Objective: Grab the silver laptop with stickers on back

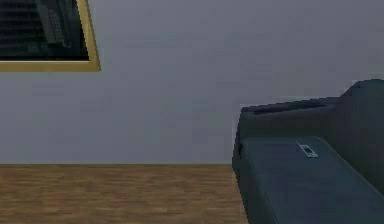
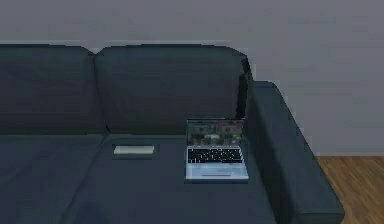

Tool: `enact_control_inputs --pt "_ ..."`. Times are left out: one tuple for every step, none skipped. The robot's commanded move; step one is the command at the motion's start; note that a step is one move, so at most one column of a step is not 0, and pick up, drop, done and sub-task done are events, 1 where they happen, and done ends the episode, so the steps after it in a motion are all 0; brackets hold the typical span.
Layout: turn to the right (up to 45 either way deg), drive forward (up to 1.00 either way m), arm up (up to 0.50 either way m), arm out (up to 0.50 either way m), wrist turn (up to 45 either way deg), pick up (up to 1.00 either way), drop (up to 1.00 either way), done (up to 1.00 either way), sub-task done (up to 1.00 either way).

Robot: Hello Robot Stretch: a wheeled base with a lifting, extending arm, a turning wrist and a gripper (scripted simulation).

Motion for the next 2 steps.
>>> enact_control_inputs --pt "0.0 0.0 0.5 0.0 0.0 0.0 0.0 0.0 0.0" --pt "0.0 0.0 0.12 0.0 0.0 0.0 0.0 0.0 0.0"
